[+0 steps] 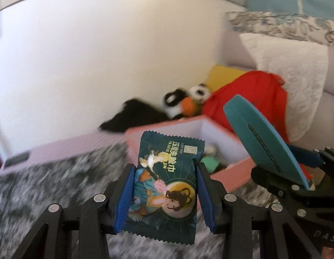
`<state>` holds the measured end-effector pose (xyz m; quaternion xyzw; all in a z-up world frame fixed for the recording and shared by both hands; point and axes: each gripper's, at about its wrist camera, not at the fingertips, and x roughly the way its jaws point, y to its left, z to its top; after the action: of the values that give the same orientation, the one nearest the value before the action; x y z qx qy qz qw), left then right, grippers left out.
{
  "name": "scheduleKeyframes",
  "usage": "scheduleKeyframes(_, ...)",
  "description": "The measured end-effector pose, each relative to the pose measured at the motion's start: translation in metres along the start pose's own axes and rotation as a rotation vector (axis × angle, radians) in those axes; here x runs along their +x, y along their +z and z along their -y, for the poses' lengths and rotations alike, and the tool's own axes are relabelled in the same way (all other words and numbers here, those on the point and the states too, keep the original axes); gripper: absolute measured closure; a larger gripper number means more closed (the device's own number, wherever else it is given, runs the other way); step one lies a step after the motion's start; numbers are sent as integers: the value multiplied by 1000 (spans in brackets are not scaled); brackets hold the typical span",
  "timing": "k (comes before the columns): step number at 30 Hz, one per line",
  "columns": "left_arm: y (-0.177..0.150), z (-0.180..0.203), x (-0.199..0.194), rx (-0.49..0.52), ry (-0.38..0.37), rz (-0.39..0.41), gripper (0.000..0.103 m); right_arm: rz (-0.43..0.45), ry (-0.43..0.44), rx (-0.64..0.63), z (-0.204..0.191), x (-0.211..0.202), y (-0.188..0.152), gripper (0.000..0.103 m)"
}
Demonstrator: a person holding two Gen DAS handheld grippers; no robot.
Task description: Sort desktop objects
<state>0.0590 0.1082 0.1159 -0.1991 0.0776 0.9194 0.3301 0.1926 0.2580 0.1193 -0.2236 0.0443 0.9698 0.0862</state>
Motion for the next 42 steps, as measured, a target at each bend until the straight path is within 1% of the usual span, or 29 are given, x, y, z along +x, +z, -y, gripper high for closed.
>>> scheduleKeyframes(3, 29, 17, 26, 42, -25, 20, 56, 37, -58, 17, 36, 5, 24, 33)
scheduleKeyframes(5, 47, 22, 48, 57, -40, 27, 56, 47, -74, 25, 58, 21, 41, 33)
scheduleKeyframes(8, 72, 19, 91, 62, -54, 20, 56, 57, -96, 31, 84, 50, 69, 33)
scheduleKeyframes(10, 83, 14, 125, 56, -58, 6, 56, 49, -110, 28, 98, 84, 86, 33)
scheduleKeyframes(12, 87, 7, 161, 46, -60, -23, 56, 32, -121, 28, 111, 125, 102, 33)
scheduleKeyframes(14, 92, 1, 196, 36, -63, -52, 56, -13, -113, 30, 121, 172, 111, 33)
scheduleKeyframes(15, 91, -4, 216, 31, -48, -78, 56, -53, -102, 25, 126, 200, 113, 33)
scheduleKeyframes(16, 87, -13, 239, 23, -16, -114, 54, -93, -91, 21, 130, 226, 114, 32)
scheduleKeyframes(17, 82, -19, 256, 12, 9, -140, 43, -140, -80, 19, 134, 249, 112, 32)
scheduleKeyframes(18, 77, -25, 268, 0, 46, -161, 19, -194, -83, 20, 139, 274, 107, 30)
scheduleKeyframes(19, 69, -32, 277, -14, 89, -176, 9, -226, -116, 19, 142, 291, 102, 23)
scheduleKeyframes(20, 63, -36, 279, -22, 121, -177, 1, -222, -154, 10, 143, 299, 97, 20)
scheduleKeyframes(21, 57, -40, 281, -29, 152, -177, 1, -215, -184, 1, 143, 304, 93, 14)
scheduleKeyframes(22, 51, -44, 282, -34, 179, -179, 1, -200, -196, -9, 142, 305, 90, 11)
scheduleKeyframes(24, 42, -49, 278, -37, 222, -189, 1, -188, -207, -15, 139, 304, 85, 11)
scheduleKeyframes(26, 35, -51, 268, -37, 259, -204, 1, -185, -189, -15, 134, 297, 83, 11)
scheduleKeyframes(28, 30, -50, 253, -29, 279, -200, 1, -167, -183, -25, 125, 284, 82, 11)
scheduleKeyframes(31, 24, -47, 228, -11, 294, -185, 1, -126, -182, -50, 108, 254, 83, 9)
scheduleKeyframes(37, 14, -35, 166, -11, 306, -154, 0, -90, -136, -70, 67, 191, 69, 6)
scheduleKeyframes(39, 11, -35, 148, -19, 329, -150, 0, -81, -118, -78, 54, 170, 64, 6)
scheduleKeyframes(42, 3, -34, 116, -29, 394, -140, 0, -69, -102, -92, 32, 134, 54, 6)
